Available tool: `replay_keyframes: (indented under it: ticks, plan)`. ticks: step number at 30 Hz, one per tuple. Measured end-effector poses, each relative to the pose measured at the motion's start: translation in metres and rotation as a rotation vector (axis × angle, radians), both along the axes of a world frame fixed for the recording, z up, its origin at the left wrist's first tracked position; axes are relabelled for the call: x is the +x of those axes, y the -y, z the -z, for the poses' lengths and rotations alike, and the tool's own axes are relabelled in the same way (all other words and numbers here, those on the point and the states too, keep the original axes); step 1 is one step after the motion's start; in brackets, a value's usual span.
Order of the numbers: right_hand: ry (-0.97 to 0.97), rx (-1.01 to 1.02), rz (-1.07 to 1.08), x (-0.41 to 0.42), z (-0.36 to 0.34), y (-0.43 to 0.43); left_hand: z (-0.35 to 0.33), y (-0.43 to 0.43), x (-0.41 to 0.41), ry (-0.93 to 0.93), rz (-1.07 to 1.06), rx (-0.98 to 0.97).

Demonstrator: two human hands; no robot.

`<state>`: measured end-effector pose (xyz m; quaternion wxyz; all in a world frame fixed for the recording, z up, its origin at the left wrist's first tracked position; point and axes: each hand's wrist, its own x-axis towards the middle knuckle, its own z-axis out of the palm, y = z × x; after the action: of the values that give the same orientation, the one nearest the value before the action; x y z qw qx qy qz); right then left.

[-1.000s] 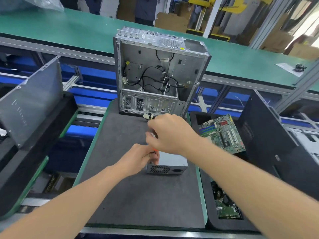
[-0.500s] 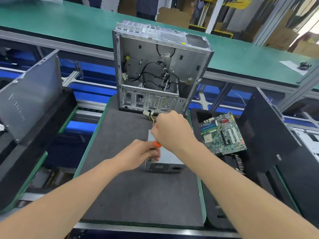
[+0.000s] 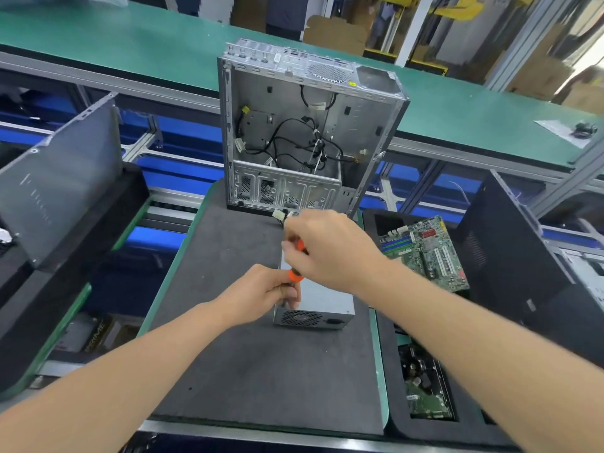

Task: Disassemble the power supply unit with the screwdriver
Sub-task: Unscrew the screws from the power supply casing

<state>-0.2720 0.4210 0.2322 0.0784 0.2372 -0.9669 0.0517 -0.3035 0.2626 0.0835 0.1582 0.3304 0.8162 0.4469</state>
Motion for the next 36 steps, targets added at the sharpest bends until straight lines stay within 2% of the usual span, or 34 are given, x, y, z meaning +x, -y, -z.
replay_keyframes:
  ticks: [3,5,7,12,17,22,25,28,33,36]
  plan:
    - [-0.073,-0.092,0.413,0.002,0.001,0.029,-0.004,0.000,0.005,-0.012,-0.028,0.034]
    - [0.003,-0.077,0.529,0.001,0.006,0.044,-0.010,-0.002,0.010,-0.064,-0.048,0.019]
    - [0.074,-0.082,0.540,0.001,0.013,0.049,-0.014,-0.002,0.012,-0.084,-0.036,0.014]
    - [0.077,-0.002,0.339,-0.008,0.016,0.032,-0.009,0.004,0.004,-0.024,0.040,-0.037]
    - [0.134,0.147,-0.003,-0.024,0.005,0.003,-0.010,0.001,-0.004,0.026,0.055,-0.062]
    - [0.034,0.203,-0.383,-0.029,0.001,-0.004,-0.013,0.003,-0.005,0.058,0.071,-0.103]
    - [0.006,0.235,-0.453,-0.028,0.000,-0.006,-0.011,0.002,-0.003,0.049,0.065,-0.100]
    - [0.043,0.206,-0.282,-0.016,0.002,0.005,-0.005,0.003,0.000,0.044,0.032,-0.073]
    - [-0.040,-0.047,0.335,0.006,0.011,0.044,-0.006,0.003,0.007,0.114,-0.026,0.004]
    - [0.014,-0.144,0.561,0.002,0.016,0.052,-0.013,0.001,0.011,0.011,-0.036,-0.011]
